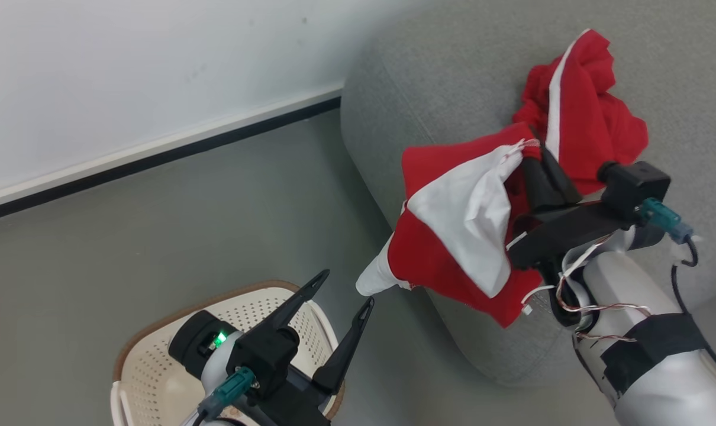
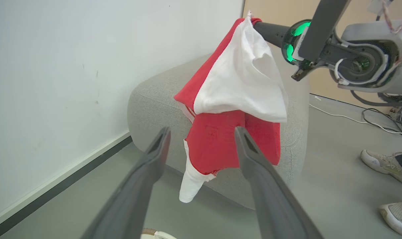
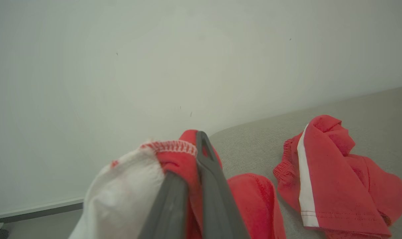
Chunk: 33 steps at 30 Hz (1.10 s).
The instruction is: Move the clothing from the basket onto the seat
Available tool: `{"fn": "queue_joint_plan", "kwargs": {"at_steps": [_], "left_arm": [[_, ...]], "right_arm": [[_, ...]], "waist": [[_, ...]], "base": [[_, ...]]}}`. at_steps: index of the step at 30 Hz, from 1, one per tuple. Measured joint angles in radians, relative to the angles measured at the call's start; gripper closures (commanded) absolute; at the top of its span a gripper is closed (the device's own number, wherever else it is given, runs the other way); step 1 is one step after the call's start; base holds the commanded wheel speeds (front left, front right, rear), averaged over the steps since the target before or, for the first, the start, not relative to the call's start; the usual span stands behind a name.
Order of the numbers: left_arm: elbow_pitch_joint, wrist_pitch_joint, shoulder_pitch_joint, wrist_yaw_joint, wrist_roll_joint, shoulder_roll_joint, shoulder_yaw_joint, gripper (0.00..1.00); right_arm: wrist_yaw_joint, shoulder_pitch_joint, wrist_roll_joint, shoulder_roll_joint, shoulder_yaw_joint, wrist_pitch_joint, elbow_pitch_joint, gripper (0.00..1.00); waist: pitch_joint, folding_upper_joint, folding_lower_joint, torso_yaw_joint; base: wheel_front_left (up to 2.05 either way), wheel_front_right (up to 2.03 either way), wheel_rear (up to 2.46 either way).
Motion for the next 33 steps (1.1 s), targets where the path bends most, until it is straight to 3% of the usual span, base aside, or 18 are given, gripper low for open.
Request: {"fn": "queue_joint_plan", "kwargs": {"at_steps": [8,16,25,33], "left_arm": [[-0.018,0.02,-0.036,-0.002,0.005,0.009,0.002,0.0],[-0.04,0.044,-0.085,-0.011,0.005,0.017,0.005,0.0],[-0.066,0.067,-0.121,-0.021,0.005,0.019,-0.017,0.0],[-0.095,0.089,-0.14,-0.029,0.011,0.032,-0.032,0.0]], "right_arm": [[-0.013,-0.039,0.0,-0.04,-0.084,0.0,-0.023,1.0],[-0.034,-0.178,0.013,-0.086,-0.18,0.0,-0.012,1.0],[-0.049,-0.344,0.014,-0.189,-0.282,-0.007,0.045,1.0],[-0.083,-0.429,-0.005,-0.27,-0.35,-0.008,0.113,1.0]], "waist": [[0.047,0.0,0.0,-0.044],[0.097,0.0001,0.0001,-0.063],[0.145,0.0,0.0001,-0.042],[0.197,0.0001,0.0,-0.011]], "base": [[0.0,0.0,0.0],[0.0,0.0,0.0],[0.0,0.0,0.0],[0.0,0.0,0.0]]}}
